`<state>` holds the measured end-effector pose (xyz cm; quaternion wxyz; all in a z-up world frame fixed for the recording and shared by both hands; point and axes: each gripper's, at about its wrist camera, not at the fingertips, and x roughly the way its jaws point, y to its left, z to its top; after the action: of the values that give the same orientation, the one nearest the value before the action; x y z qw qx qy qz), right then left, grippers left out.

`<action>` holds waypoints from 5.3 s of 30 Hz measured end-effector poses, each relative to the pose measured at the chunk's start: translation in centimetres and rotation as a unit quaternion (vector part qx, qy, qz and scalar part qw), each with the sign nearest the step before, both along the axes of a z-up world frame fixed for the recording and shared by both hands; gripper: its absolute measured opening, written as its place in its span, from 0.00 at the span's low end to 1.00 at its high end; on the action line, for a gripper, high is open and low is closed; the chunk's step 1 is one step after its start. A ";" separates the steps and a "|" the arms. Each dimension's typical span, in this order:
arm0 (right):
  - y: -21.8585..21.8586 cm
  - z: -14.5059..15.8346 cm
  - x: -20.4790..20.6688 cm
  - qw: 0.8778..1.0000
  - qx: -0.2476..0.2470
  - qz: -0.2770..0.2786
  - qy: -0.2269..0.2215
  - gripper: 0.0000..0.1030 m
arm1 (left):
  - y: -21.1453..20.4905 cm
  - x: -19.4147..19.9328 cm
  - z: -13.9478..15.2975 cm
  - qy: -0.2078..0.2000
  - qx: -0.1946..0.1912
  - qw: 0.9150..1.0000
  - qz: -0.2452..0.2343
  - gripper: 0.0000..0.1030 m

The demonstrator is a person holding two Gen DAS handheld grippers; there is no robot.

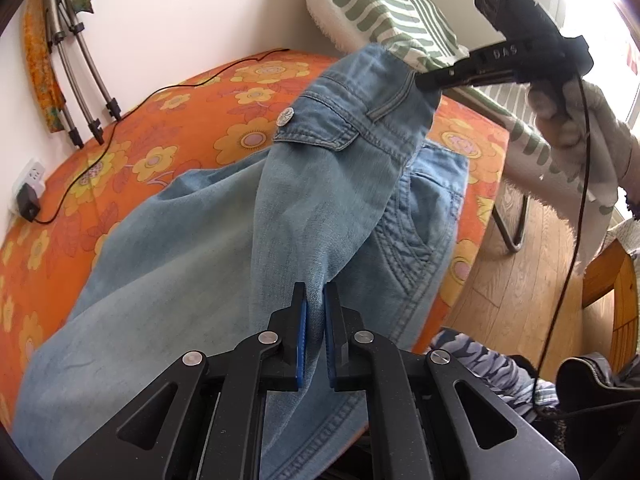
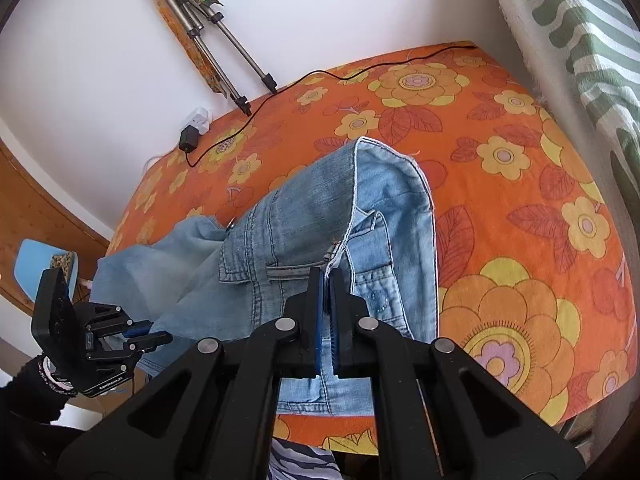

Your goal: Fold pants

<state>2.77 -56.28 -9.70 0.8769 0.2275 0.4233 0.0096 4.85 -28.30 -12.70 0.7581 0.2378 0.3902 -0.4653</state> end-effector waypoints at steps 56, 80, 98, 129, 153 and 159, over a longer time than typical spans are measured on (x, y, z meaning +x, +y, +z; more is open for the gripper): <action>-7.3 -6.7 8.8 0.998 0.031 0.007 0.062 0.62 | -3.7 16.3 -2.3 0.091 0.027 0.994 0.057 0.43; -5.3 -5.4 7.3 0.995 -0.059 -0.065 0.038 0.17 | -2.9 18.5 0.1 -0.009 -0.019 0.993 0.120 0.01; -2.5 -1.2 5.4 0.984 -0.158 -0.075 0.030 0.40 | 17.8 11.7 4.6 -0.016 -0.032 0.967 0.253 0.34; 24.0 -3.1 0.9 0.941 -0.157 0.295 0.043 0.40 | 22.1 0.0 -3.9 -0.059 0.112 0.974 0.190 0.31; 26.0 -4.0 3.9 0.935 -0.151 0.316 0.059 0.40 | 21.9 -0.9 -3.3 -0.072 0.101 0.979 0.165 0.22; 26.3 -3.9 3.9 0.931 -0.162 0.321 0.060 0.46 | 20.8 0.1 -4.4 -0.087 0.146 0.977 0.132 0.22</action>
<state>6.68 -30.02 -13.59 0.8248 -0.0653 0.5216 0.2083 4.92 -7.47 -17.14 0.8013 0.3318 0.4140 -0.2765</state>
